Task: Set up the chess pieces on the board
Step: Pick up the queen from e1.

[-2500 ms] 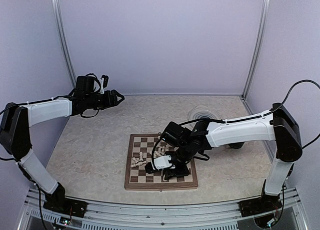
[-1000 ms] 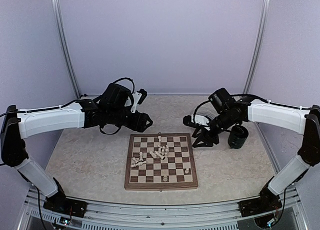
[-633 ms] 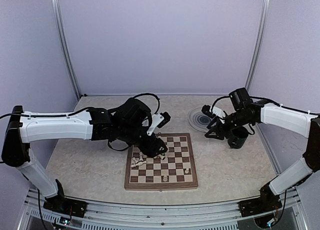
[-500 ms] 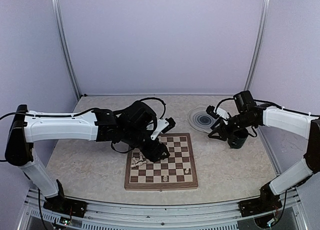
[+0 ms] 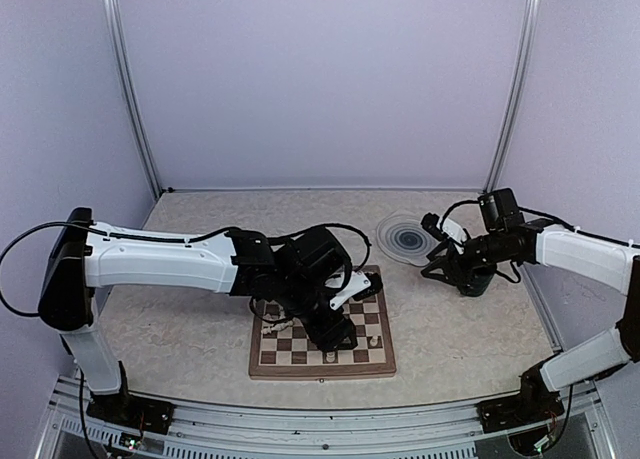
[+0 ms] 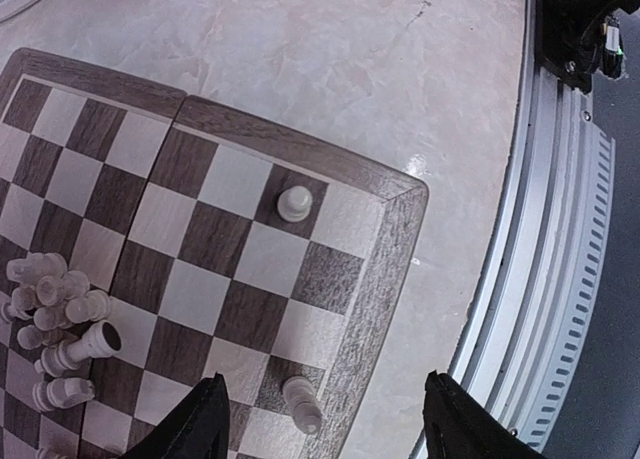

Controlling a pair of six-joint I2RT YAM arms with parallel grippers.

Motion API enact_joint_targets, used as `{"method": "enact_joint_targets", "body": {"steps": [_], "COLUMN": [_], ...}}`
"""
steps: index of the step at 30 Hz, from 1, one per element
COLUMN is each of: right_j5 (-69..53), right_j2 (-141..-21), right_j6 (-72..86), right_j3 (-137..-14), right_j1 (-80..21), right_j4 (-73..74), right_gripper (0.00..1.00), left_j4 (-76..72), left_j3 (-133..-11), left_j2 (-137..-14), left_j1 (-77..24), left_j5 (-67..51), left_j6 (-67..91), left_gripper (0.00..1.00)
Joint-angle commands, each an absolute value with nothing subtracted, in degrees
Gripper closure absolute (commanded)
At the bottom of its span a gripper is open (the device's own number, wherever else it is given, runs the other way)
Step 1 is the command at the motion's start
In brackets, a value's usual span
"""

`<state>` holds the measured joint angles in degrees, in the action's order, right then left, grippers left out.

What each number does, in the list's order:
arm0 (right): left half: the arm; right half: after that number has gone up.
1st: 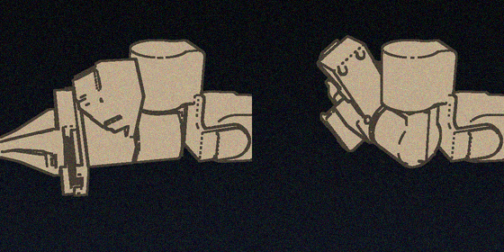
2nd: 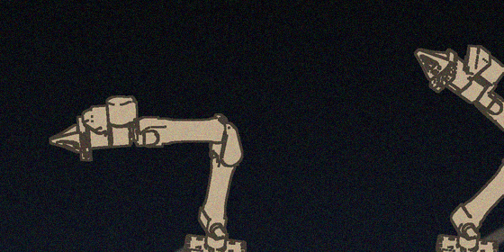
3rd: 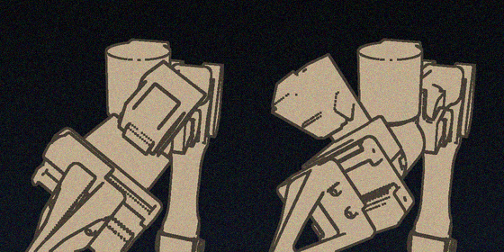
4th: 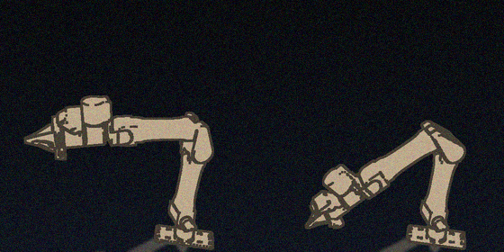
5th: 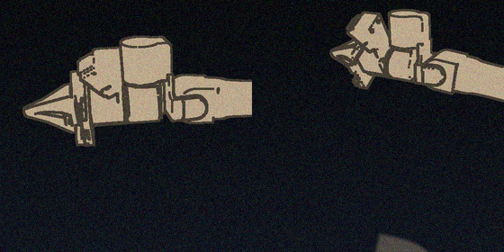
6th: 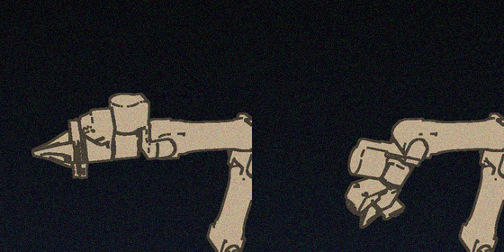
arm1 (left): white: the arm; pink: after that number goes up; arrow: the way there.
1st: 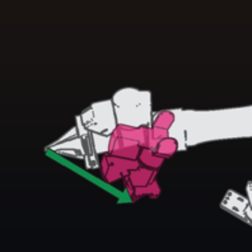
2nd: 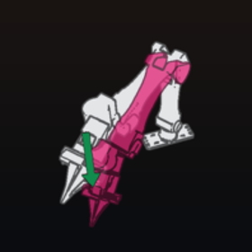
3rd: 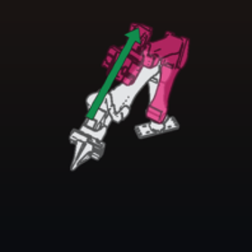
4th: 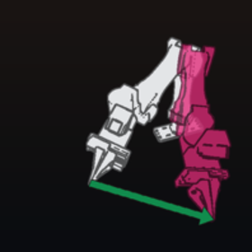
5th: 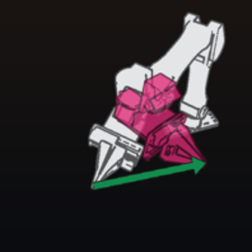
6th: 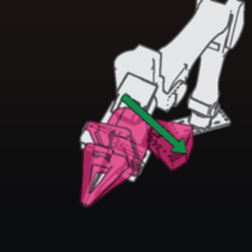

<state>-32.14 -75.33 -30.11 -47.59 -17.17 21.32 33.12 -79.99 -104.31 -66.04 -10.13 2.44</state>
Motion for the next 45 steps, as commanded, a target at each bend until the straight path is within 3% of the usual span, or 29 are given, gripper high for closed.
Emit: {"method": "enact_joint_targets", "body": {"steps": [1, 21, 25, 40, 45], "right_j5": [-34.81, -36.24, -36.74, -36.61, -36.57], "right_j2": [-76.0, -76.55, -76.31, -75.91, -76.11], "right_j6": [-29.18, -30.06, -30.14, -30.41, -30.4], "right_j3": [-48.44, -47.79, -47.6, -46.76, -46.85], "right_j1": [-16.22, -16.17, -16.18, -16.19, -16.17], "right_j4": [20.22, 20.38, 20.32, 20.03, 20.05], "right_gripper": [0.51, 0.5, 0.5, 0.5, 0.5], "left_j4": [31.8, 34.64, 34.94, 37.89, 38.37], "left_j3": [-77.84, -78.85, -79.2, -79.17, -79.35], "left_j2": [-102.7, -105.38, -105.5, -109.22, -109.93], "left_j1": [-67.53, -67.64, -66.07, -66.03, -65.83], "left_j5": [-8.74, -6.38, -10.25, -9.93, -10.26], "left_j6": [3.86, 2.69, 2.76, 2.44, 1.95], "left_gripper": [0.34, 0.34, 0.45, 0.57, 0.73]}}
